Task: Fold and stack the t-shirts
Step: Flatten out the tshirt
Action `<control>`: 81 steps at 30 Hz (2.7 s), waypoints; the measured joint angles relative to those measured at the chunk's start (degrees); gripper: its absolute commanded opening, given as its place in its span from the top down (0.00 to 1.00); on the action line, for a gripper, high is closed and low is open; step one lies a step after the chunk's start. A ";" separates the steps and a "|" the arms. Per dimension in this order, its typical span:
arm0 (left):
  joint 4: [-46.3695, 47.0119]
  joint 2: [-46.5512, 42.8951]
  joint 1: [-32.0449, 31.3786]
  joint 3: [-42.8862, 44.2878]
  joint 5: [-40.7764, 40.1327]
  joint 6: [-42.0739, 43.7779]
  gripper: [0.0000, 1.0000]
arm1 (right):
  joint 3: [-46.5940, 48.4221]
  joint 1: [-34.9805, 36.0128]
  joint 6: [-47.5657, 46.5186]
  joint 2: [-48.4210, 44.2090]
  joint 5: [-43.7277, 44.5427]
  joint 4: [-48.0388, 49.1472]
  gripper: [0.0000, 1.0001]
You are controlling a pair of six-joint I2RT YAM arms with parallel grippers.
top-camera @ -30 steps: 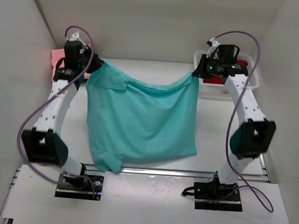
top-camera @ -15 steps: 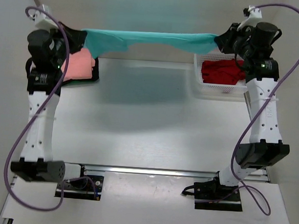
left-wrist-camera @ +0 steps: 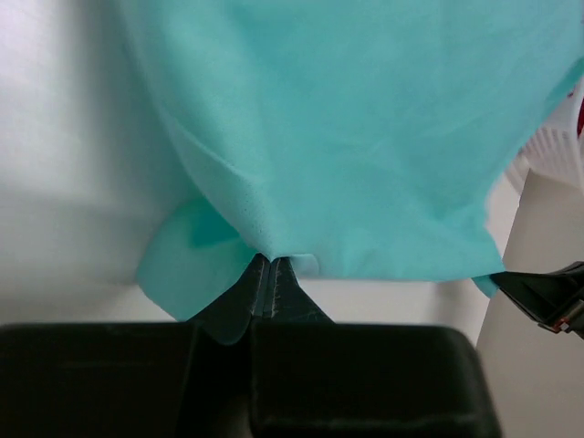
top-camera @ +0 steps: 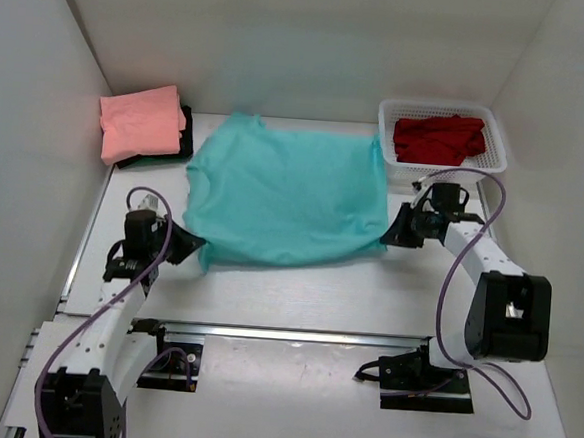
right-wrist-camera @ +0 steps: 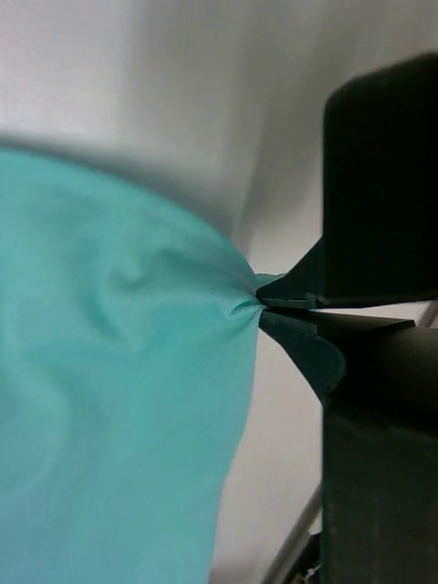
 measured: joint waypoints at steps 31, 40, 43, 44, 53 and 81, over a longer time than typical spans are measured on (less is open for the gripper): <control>-17.81 -1.27 -2.60 10.45 6.03 0.31 1.00 | -1.62 -0.22 0.66 -7.54 1.40 -11.58 1.00; -1.05 33.57 -1.97 54.90 -6.78 6.34 1.00 | 73.22 7.54 -2.82 30.42 13.11 -12.87 1.00; 3.72 35.15 -0.98 68.57 -8.61 9.86 1.00 | 77.42 7.91 -2.43 26.43 13.18 -5.99 1.00; 5.33 34.07 -0.48 70.60 -9.27 11.04 1.00 | 74.51 7.50 -2.14 22.97 12.96 -4.37 1.00; 5.40 14.40 -0.44 42.95 -10.86 15.04 1.00 | 43.87 2.54 -1.51 5.05 8.04 4.04 1.00; -21.86 -28.15 -6.10 -5.33 -4.83 -4.94 1.00 | -13.00 0.31 4.17 -10.71 3.96 -1.46 1.00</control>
